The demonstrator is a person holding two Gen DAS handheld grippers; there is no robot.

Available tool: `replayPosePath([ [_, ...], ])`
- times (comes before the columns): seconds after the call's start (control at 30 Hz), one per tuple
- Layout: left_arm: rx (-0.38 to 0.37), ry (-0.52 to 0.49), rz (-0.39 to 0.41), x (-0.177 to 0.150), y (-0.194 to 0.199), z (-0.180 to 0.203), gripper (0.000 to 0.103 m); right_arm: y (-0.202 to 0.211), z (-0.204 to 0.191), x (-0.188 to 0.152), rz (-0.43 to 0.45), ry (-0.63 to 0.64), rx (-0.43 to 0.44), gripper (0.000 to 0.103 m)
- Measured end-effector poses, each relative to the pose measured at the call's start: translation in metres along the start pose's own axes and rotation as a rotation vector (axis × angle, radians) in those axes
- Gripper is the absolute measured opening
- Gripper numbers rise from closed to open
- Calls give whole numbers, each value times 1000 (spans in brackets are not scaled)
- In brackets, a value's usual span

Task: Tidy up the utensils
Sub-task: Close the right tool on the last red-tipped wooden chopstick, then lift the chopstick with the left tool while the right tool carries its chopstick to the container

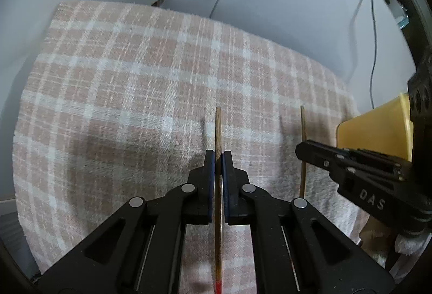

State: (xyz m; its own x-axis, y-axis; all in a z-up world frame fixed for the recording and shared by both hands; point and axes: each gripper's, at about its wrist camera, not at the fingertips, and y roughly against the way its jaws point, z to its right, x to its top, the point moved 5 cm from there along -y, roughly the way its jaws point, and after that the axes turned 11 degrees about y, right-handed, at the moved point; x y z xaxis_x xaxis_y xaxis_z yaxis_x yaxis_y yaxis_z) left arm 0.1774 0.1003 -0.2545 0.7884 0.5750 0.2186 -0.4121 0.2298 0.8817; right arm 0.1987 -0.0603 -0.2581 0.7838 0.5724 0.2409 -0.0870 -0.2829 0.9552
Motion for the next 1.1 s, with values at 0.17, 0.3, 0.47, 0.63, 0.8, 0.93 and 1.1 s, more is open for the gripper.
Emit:
replayPosePath([
  [0.17, -15, -36, 23, -7, 35, 5, 3, 29, -18, -8, 59, 24, 28, 4],
  [0.3, -31, -54, 47, -16, 58, 10, 3, 52, -22, -18, 104, 20, 50, 4],
  [0.47, -60, -78, 67, -29, 82, 21, 3, 76, -11, -23, 152, 0, 67, 4],
  [0.63, -91, -107, 88, -42, 103, 36, 3, 100, -5, -34, 200, -12, 60, 4],
  [0.8, -117, -169, 114, -54, 121, 49, 3, 126, 0, -50, 252, -35, 57, 4],
  [0.93, -140, -205, 131, -60, 134, 64, 3, 149, 8, -64, 309, -61, 57, 4],
  [1.1, -172, -249, 157, -64, 148, 86, 3, 174, 18, -80, 374, -86, 48, 4],
])
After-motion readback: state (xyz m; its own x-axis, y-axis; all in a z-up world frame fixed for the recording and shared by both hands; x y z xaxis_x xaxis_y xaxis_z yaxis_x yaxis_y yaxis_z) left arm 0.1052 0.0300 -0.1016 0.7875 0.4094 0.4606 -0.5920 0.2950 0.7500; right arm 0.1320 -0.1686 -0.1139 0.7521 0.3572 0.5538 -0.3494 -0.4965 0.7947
